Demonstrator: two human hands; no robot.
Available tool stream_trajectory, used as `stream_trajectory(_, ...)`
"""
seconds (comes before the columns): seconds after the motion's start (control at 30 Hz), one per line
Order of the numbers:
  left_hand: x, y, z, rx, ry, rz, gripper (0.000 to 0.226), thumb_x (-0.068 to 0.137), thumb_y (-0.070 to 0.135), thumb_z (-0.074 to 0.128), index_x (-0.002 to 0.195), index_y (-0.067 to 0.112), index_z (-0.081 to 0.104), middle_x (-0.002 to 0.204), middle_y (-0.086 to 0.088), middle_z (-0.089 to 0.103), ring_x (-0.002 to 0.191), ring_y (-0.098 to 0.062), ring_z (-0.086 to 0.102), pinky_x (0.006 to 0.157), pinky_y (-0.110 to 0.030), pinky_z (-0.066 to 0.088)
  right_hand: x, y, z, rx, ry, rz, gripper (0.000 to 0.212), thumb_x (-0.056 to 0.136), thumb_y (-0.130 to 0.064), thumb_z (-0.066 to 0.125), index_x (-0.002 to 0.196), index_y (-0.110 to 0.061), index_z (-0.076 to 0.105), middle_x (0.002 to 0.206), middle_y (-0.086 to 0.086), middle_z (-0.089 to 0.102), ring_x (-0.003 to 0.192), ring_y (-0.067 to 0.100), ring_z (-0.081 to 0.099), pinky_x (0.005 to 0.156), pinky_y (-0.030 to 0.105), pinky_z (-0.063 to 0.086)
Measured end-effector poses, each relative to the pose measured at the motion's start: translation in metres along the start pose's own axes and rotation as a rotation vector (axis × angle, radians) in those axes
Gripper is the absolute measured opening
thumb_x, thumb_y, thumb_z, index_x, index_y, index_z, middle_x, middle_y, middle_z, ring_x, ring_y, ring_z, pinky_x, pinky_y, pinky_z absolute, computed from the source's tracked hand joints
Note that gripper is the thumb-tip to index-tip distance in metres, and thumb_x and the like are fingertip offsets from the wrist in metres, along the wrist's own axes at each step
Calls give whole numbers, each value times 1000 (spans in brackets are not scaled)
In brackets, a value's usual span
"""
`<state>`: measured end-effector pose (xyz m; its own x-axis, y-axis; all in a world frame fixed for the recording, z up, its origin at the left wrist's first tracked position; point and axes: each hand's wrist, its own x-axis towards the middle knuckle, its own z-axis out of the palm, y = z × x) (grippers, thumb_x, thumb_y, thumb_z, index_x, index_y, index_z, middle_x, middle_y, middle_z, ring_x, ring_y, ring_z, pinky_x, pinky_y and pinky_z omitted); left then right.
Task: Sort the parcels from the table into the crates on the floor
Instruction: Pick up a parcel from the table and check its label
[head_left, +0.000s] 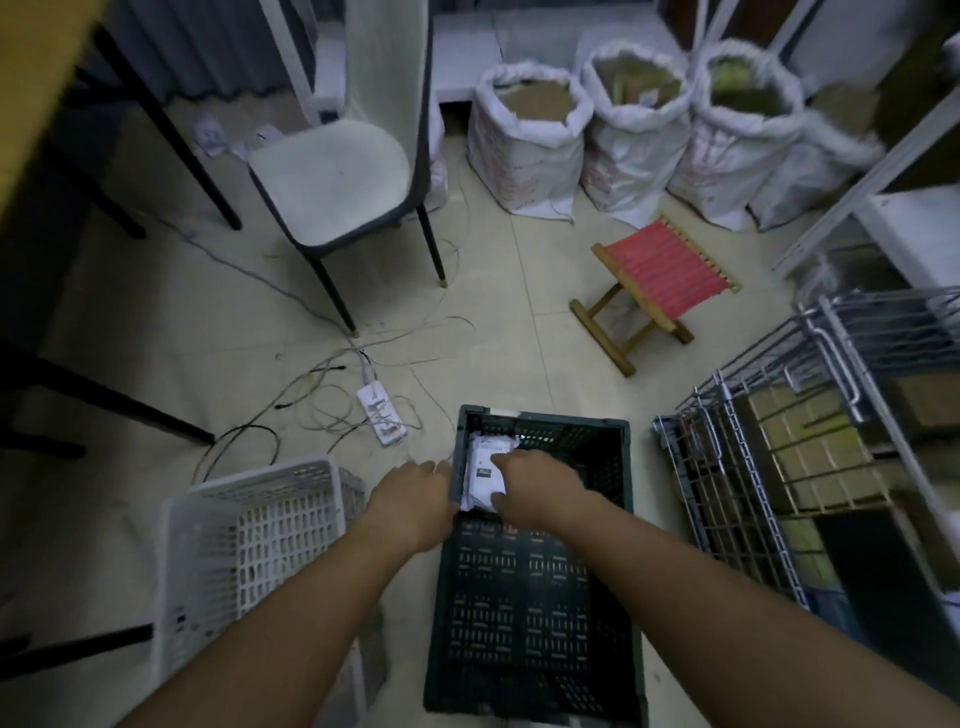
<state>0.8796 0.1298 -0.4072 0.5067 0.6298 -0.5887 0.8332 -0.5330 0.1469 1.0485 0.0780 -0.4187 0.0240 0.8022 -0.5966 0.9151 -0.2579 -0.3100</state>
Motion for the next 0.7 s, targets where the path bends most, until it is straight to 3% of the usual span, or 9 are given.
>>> stream_trajectory(0.1,-61,10,-53,45,23,-27,52,102,40,46,143,10,39,139,-13,52,125,-31,50,99,-39,42,-53,-29,-51,-59,11,-35,58,96,-33,57,148,-10,43,140,12,56,126,34,53,99,37,46)
stream_trajectory(0.3,-187,16,-131,8,162,-110,56,102,43,45,146,10,38,142,-13,52,125,-31,52,102,-39,45,-149,-99,-135,-247,87,-158,41,97,-33,50,133,-15,52,131,11,59,119,32,53,93,40,50)
stream_trajectory(0.47,-293,11,-179,-80,286,-217,57,101,41,45,149,11,36,143,-12,52,128,-30,48,104,-38,41,-220,-175,-181,-333,114,-280,52,98,-35,49,146,-16,42,139,12,54,127,33,50,97,39,46)
stream_trajectory(0.57,-356,0,-196,-102,339,-290,50,100,44,46,140,13,44,139,-11,54,125,-30,50,100,-37,41,-265,-224,-198,-361,152,-352,52,97,-33,49,146,-16,43,143,12,53,129,34,50,101,40,45)
stream_trajectory(0.7,-438,-19,-205,-121,423,-379,54,101,47,45,144,14,43,145,-10,51,131,-30,47,107,-40,37,-323,-292,-205,-419,210,-467,50,98,-34,50,145,-17,45,143,11,54,129,34,51,101,42,47)
